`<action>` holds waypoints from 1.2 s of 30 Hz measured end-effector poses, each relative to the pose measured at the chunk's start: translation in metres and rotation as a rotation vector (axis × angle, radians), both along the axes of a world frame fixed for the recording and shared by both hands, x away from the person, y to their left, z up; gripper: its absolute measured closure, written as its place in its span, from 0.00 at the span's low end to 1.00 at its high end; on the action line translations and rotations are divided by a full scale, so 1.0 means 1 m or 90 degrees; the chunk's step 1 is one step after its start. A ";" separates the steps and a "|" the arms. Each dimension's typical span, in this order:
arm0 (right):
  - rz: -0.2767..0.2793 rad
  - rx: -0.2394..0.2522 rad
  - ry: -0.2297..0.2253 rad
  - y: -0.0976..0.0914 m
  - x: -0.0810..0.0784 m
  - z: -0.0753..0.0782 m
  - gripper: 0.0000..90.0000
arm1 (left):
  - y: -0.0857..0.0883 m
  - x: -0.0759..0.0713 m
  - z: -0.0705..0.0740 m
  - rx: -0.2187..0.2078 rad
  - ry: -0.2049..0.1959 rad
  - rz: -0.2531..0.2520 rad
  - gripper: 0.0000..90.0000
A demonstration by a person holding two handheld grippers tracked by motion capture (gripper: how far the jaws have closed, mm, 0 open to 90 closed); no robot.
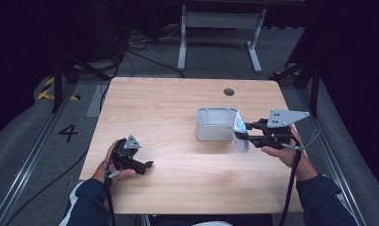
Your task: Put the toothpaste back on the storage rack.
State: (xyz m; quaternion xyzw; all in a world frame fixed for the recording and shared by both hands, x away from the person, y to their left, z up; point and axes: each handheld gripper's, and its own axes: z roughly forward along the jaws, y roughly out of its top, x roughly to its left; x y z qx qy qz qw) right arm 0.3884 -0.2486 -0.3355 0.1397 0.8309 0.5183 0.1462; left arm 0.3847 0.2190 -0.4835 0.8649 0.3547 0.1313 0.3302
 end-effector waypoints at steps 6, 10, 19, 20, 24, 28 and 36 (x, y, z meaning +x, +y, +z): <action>-0.007 0.004 -0.007 0.002 0.003 0.003 0.72 | 0.000 0.000 0.000 0.000 0.000 0.000 0.01; -0.010 0.002 -0.010 0.004 0.005 0.005 0.72 | 0.000 0.000 0.000 0.000 0.000 0.000 0.01; -0.014 0.014 -0.017 0.011 0.011 0.013 0.72 | 0.000 0.000 0.000 0.000 0.000 0.000 0.01; -0.015 0.016 -0.018 0.012 0.011 0.014 0.72 | 0.000 0.000 0.000 -0.001 0.002 0.001 0.01; -0.018 0.024 -0.025 0.016 0.014 0.020 0.72 | 0.000 0.000 0.000 0.000 0.000 0.000 0.01; -0.024 0.024 -0.033 0.021 0.019 0.027 0.72 | 0.000 0.000 0.000 0.000 0.000 0.000 0.01; -0.046 0.027 -0.040 0.029 0.034 0.038 0.72 | 0.000 0.000 0.000 0.000 0.000 0.000 0.01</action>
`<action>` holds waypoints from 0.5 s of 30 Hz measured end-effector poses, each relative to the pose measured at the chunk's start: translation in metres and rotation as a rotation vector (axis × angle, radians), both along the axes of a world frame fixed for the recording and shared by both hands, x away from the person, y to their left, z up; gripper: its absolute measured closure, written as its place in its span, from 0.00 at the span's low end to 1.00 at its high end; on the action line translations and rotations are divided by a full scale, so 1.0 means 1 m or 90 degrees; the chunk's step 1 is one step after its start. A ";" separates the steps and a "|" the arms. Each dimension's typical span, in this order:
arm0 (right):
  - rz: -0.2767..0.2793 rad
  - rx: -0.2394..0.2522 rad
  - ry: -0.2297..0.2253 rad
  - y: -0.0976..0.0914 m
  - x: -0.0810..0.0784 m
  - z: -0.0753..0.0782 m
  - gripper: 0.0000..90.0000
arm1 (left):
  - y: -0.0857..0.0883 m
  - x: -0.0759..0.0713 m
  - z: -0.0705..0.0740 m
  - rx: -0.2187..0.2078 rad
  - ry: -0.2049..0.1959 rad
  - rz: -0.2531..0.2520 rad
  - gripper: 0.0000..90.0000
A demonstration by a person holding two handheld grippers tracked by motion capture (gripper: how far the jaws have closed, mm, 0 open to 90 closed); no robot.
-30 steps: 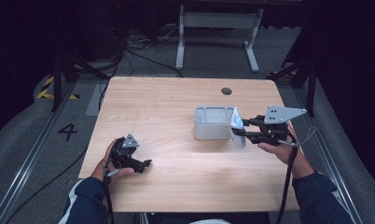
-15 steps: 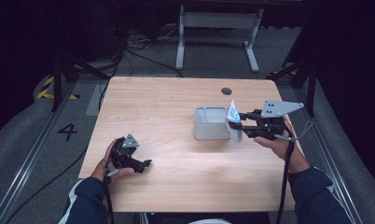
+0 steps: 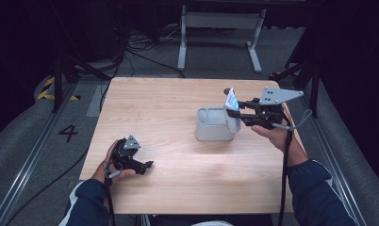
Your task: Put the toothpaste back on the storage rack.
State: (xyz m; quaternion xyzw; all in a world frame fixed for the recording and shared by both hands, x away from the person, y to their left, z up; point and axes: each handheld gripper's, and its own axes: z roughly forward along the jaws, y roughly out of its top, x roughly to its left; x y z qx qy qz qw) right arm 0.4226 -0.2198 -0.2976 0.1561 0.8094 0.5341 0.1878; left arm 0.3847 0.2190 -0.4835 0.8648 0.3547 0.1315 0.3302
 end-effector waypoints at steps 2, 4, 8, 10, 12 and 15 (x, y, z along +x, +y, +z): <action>-0.008 -0.001 0.001 0.002 0.004 0.002 0.72 | 0.000 0.000 0.000 0.000 0.000 0.000 0.01; -0.014 -0.006 -0.001 0.005 0.010 0.003 0.72 | 0.000 0.000 0.000 0.000 0.000 0.000 0.01; -0.023 -0.009 0.004 0.012 0.019 0.003 0.72 | 0.000 0.000 0.000 0.000 0.000 0.000 0.01; -0.027 -0.010 0.005 0.015 0.022 0.002 0.72 | 0.000 0.000 0.000 -0.001 0.002 0.000 0.01; -0.029 -0.011 0.007 0.017 0.026 0.000 0.72 | 0.000 0.000 0.000 0.000 0.000 0.000 0.01; -0.036 -0.008 0.010 0.020 0.032 -0.002 0.72 | 0.000 0.000 0.000 0.000 0.000 0.000 0.01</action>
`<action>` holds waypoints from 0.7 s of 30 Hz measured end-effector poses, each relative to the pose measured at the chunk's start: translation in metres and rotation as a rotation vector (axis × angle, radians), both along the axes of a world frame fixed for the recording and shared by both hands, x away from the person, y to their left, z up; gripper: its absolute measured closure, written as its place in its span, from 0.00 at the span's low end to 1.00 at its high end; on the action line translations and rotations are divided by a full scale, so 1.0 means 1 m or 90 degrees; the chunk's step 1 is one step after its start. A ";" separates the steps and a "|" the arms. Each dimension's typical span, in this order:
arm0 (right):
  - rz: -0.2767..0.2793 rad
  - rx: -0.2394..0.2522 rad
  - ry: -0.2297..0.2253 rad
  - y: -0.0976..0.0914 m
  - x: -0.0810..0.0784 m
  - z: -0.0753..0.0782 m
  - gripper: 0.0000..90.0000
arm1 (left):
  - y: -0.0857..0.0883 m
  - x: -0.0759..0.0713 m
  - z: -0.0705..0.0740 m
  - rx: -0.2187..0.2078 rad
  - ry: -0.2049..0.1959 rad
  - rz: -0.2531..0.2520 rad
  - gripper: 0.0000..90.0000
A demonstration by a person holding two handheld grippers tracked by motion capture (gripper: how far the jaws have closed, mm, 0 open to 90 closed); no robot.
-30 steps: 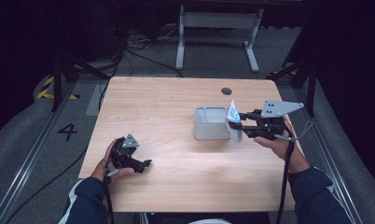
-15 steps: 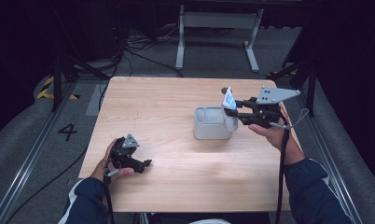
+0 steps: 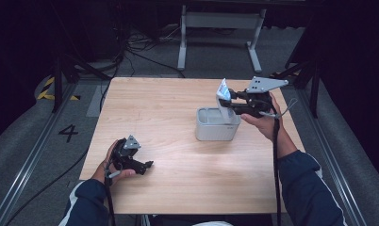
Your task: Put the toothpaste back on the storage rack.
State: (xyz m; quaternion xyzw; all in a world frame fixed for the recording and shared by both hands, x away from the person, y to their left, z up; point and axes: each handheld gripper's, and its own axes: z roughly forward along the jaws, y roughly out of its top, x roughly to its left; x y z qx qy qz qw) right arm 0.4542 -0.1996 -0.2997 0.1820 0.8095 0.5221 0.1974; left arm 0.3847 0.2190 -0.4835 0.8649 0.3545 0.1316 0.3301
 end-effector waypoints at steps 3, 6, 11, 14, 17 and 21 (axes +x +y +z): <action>-0.002 0.001 0.002 0.002 0.004 -0.001 0.72 | 0.000 0.000 0.000 0.000 0.000 0.000 0.01; -0.003 0.002 0.005 0.004 0.007 -0.003 0.72 | 0.000 0.000 0.000 0.000 0.000 0.000 0.01; -0.002 -0.004 0.011 0.010 0.011 -0.008 0.72 | 0.000 0.000 0.000 0.000 0.000 0.000 0.01; -0.004 -0.011 0.012 0.013 0.013 -0.011 0.72 | 0.000 0.000 0.000 -0.001 0.002 0.001 0.01; -0.005 -0.011 0.014 0.016 0.015 -0.014 0.72 | 0.000 0.000 0.000 0.000 0.000 0.000 0.01; -0.008 -0.020 0.016 0.018 0.018 -0.017 0.72 | 0.000 0.000 0.000 0.000 0.000 0.000 0.01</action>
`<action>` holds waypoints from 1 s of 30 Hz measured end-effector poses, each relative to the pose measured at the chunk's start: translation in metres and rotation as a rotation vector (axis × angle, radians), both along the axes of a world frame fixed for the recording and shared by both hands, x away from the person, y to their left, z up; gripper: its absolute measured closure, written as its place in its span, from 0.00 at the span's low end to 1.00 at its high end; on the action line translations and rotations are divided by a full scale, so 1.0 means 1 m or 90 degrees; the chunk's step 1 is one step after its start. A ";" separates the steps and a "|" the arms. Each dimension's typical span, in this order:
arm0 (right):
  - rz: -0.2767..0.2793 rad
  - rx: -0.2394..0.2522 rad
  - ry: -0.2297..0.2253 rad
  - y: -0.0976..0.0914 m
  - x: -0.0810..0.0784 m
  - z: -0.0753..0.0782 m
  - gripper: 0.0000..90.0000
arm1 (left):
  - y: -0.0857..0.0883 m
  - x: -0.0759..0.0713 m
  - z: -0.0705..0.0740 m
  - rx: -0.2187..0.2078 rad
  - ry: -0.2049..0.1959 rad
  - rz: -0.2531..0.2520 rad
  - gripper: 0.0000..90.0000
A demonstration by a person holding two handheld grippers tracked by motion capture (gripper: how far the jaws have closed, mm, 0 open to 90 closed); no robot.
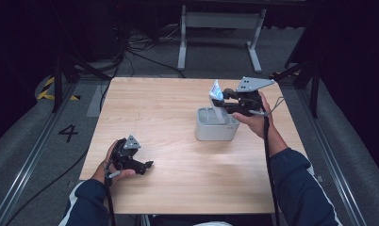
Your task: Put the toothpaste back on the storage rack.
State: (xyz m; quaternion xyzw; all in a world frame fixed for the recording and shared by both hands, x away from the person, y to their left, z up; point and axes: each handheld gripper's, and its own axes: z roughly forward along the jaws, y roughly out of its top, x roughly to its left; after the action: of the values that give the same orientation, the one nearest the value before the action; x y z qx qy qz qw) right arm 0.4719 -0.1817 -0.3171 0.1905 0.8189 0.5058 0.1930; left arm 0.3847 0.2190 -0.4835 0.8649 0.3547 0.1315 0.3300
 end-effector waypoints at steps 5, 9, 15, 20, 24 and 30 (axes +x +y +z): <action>-0.004 0.000 0.004 0.002 0.003 -0.005 0.72 | 0.000 0.000 0.000 0.000 0.000 0.000 0.01; -0.005 -0.008 0.008 0.003 0.005 -0.010 0.72 | 0.000 0.000 0.000 0.000 0.000 0.000 0.01; -0.005 -0.015 0.013 0.005 0.006 -0.018 0.72 | 0.000 0.000 0.000 0.000 0.000 0.000 0.01; -0.004 -0.021 0.022 0.002 0.006 -0.027 0.71 | 0.000 0.000 0.000 0.000 0.000 0.000 0.01; -0.008 -0.031 0.024 0.000 0.005 -0.034 0.71 | 0.000 0.000 0.000 -0.001 0.002 0.000 0.01; -0.009 -0.030 0.029 -0.005 0.004 -0.039 0.71 | 0.000 0.000 0.000 0.000 0.000 0.000 0.01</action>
State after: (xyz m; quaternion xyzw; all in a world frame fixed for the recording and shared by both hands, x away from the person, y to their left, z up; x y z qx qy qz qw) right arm 0.4755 -0.1862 -0.3563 0.2030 0.8333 0.4807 0.1825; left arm 0.3847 0.2190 -0.4835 0.8647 0.3547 0.1316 0.3303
